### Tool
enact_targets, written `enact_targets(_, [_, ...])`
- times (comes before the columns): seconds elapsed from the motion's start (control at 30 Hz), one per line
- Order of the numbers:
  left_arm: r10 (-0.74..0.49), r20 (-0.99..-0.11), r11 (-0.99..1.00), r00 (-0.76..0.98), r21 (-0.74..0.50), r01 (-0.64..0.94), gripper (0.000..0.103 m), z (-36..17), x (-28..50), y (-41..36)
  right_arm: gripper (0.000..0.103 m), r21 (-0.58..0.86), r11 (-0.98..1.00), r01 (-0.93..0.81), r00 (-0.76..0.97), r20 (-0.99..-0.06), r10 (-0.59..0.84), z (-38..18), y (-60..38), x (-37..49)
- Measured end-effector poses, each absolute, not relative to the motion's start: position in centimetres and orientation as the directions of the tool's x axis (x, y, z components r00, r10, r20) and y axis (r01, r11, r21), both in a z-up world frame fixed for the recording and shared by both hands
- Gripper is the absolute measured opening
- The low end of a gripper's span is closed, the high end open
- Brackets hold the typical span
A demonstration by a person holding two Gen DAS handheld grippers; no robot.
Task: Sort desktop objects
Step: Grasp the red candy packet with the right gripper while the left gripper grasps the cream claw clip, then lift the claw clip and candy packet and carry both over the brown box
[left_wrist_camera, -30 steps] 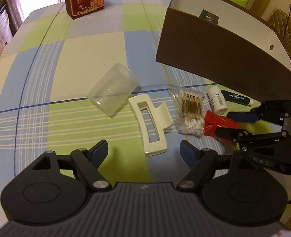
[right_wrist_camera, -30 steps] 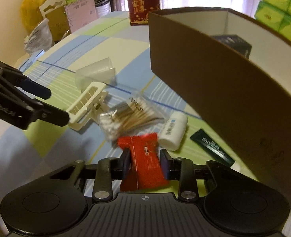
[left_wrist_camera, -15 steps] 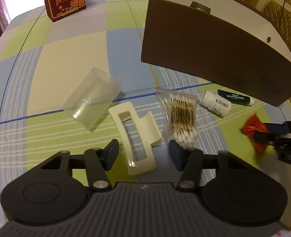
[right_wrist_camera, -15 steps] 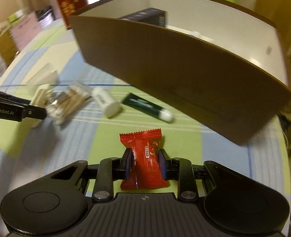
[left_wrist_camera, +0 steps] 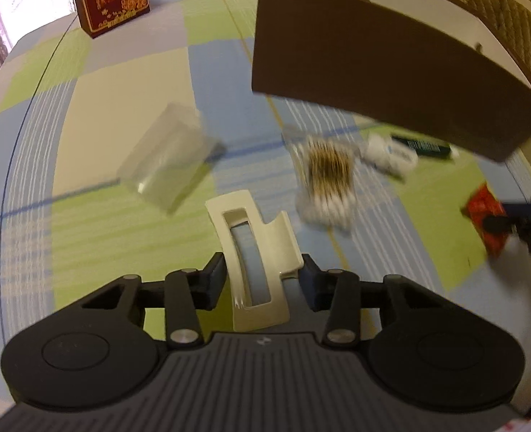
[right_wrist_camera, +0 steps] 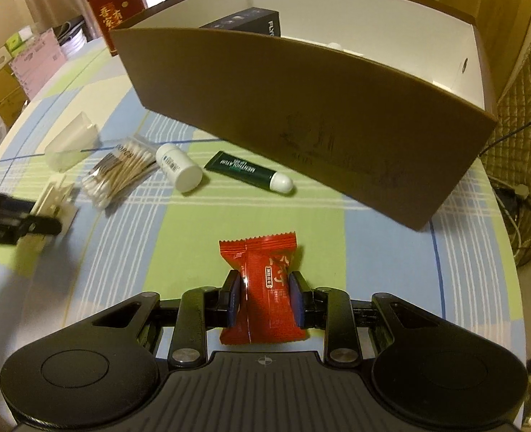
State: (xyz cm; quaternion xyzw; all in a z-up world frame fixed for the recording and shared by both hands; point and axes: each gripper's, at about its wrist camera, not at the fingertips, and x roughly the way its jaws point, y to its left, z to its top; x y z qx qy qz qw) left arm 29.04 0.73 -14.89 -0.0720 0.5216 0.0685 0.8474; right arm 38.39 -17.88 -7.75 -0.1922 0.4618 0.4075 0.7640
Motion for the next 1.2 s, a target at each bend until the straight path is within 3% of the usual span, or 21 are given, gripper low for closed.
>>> enact_targets(0.23, [0.022, -0.914, 0.976, 0.404, -0.067, -0.205, 0.038, -14.3, 24.9, 0.6, 0.029, 0.093, 0.58, -0.81, 0.225, -0.863, 0.452, -7.7, -18.6, 37.5])
enact_targets(0.27, [0.02, -0.916, 0.974, 0.402, -0.073, -0.216, 0.038, -14.2, 24.6, 0.5, 0.042, 0.094, 0.582, -0.808, 0.224, -0.864, 0.45, -7.7, -18.7, 37.6])
enact_targets(0.3, [0.019, -0.915, 0.972, 0.404, -0.079, -0.223, 0.04, -14.2, 24.5, 0.5, 0.066, 0.09, 0.587, -0.805, 0.23, -0.865, 0.447, -7.6, -18.7, 37.5])
enact_targets(0.37, [0.019, -0.91, 0.969, 0.415, -0.085, -0.232, 0.051, -13.9, 24.7, 0.4, 0.079, 0.071, 0.604, -0.794, 0.271, -0.847, 0.456, -7.2, -18.9, 37.3])
enact_targets(0.4, [0.024, -0.908, 0.968, 0.419, -0.084, -0.236, 0.056, -13.9, 24.9, 0.4, 0.079, 0.073, 0.602, -0.795, 0.27, -0.846, 0.46, -7.1, -18.9, 37.3])
enact_targets(0.57, [0.032, -0.918, 0.961, 0.395, -0.08, -0.264, 0.052, -14.8, 26.2, 0.9, 0.079, 0.079, 0.605, -0.792, 0.262, -0.851, 0.455, -7.1, -19.1, 37.4])
enact_targets(0.6, [0.042, -0.924, 0.962, 0.38, -0.066, -0.265, 0.041, -15.0, 26.4, 0.8, 0.079, 0.079, 0.606, -0.792, 0.263, -0.851, 0.455, -7.1, -19.1, 37.4])
enact_targets(0.63, [0.051, -0.928, 0.964, 0.369, -0.051, -0.26, 0.036, -15.3, 26.5, 0.7, 0.079, 0.081, 0.605, -0.792, 0.262, -0.851, 0.456, -7.1, -19.2, 37.4])
enact_targets(0.93, [0.04, -0.923, 0.979, 0.384, -0.041, -0.198, 0.036, -15.4, 26.0, -1.2, 0.078, 0.056, 0.594, -0.802, 0.284, -0.84, 0.462, -7.3, -18.7, 37.5])
enact_targets(1.07, [0.056, -0.918, 0.978, 0.392, -0.029, -0.207, 0.036, -14.9, 25.7, -1.0, 0.058, 0.036, 0.576, -0.817, 0.283, -0.844, 0.455, -7.9, -18.2, 37.4])
enact_targets(1.13, [0.063, -0.916, 0.976, 0.397, -0.027, -0.216, 0.036, -14.7, 25.6, -0.8, 0.043, 0.028, 0.567, -0.824, 0.276, -0.853, 0.444, -8.3, -18.0, 37.2])
enact_targets(1.17, [0.066, -0.914, 0.975, 0.401, -0.026, -0.219, 0.036, -14.5, 25.6, -0.8, 0.028, 0.03, 0.56, -0.828, 0.266, -0.858, 0.44, -8.4, -18.0, 37.1])
enact_targets(1.2, [0.068, -0.912, 0.975, 0.404, -0.025, -0.221, 0.036, -14.4, 25.6, -0.8, 0.027, 0.034, 0.557, -0.83, 0.257, -0.863, 0.436, -8.5, -18.0, 37.0])
